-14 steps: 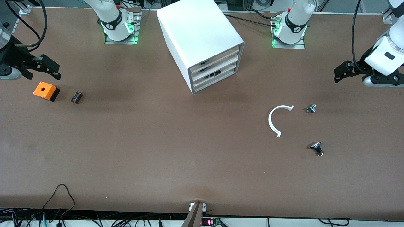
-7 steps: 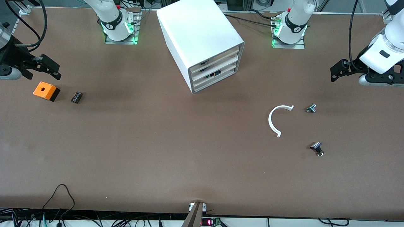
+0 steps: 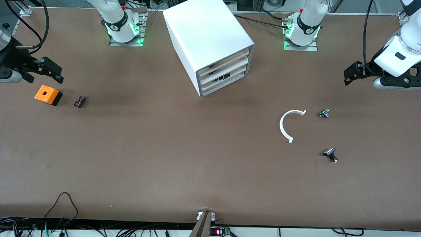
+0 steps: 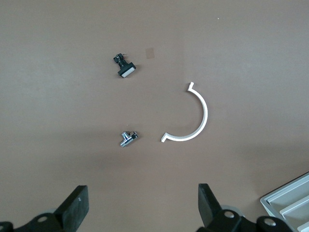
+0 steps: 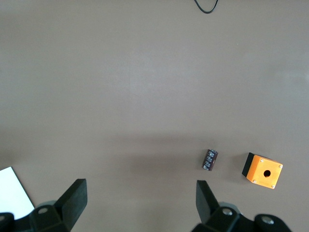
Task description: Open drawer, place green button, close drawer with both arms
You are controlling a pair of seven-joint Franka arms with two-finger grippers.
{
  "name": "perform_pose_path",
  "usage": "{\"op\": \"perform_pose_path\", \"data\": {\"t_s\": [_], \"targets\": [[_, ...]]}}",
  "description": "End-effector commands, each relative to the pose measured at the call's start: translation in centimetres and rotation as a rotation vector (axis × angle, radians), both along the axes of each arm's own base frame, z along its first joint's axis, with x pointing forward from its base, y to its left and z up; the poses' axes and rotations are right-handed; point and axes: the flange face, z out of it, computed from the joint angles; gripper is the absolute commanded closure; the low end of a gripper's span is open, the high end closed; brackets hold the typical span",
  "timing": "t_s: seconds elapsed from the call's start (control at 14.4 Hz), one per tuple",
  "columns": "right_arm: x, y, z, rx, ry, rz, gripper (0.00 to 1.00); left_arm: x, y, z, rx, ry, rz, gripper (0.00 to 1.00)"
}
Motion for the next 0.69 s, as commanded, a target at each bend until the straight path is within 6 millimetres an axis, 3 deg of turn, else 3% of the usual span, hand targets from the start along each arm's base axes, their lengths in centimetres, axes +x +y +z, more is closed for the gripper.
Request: {"op": "perform_pose_path", "data": {"t_s": [0.0,0.28,0.62], "targets": [[-0.4,-0.1,1.0,0.015,-0.004,0.012,0.00,0.3,-0.2,0.5,-0.005,0.010,-0.022,0.00],[-0.4,-0.2,0.9,0.015,-0.001,0.010,0.00,0.3,-1.3,0.5,-0.002,0.008,-0.041,0.00],[-0.3,-0.2,0.9,0.015,-0.003,0.010,0.00,0.2,-1.3,0.6,-0.001,0.008,-0.041,0.00]]}}
